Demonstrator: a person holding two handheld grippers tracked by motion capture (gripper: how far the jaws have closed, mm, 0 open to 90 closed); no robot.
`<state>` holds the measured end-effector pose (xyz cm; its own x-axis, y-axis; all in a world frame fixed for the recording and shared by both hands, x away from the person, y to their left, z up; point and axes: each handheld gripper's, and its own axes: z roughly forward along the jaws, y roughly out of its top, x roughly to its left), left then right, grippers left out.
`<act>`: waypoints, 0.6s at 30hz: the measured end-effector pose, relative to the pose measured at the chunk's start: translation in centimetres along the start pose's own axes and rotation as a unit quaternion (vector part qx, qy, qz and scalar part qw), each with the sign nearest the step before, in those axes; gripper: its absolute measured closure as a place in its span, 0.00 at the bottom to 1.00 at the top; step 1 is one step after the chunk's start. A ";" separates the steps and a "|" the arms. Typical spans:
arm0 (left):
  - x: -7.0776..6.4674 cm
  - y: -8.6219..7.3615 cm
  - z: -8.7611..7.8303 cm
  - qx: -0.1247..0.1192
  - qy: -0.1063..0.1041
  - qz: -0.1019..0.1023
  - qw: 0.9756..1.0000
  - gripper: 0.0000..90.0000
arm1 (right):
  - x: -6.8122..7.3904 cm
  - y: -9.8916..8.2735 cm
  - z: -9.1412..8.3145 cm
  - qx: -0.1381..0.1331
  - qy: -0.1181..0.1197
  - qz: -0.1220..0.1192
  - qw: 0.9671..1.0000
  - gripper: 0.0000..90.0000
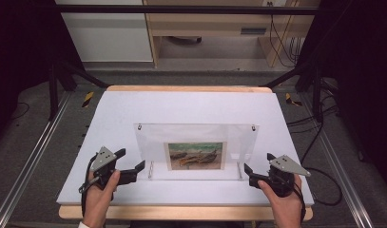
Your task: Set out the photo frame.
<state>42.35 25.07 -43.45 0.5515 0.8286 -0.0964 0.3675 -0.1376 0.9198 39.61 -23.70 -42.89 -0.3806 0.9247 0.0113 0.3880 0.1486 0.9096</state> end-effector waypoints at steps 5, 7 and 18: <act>0.7 0.1 -0.5 -0.011 0.012 -0.002 1.000 0.10 | -0.9 0.1 -0.7 -0.015 -0.025 0.014 0.999 0.13; 1.0 0.2 -0.6 -0.014 0.017 -0.002 1.000 0.10 | -1.4 0.1 -1.1 -0.023 -0.038 0.022 0.999 0.13; 2.7 0.2 -1.4 -0.026 0.038 -0.016 0.999 0.10 | -3.0 -0.3 -1.5 -0.028 -0.068 0.042 0.996 0.13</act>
<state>42.87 28.02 -42.98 0.4808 0.8713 -0.0980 0.3434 -0.0843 0.9354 39.34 -27.01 -42.53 -0.2298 0.9726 0.0345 0.3654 0.0533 0.9293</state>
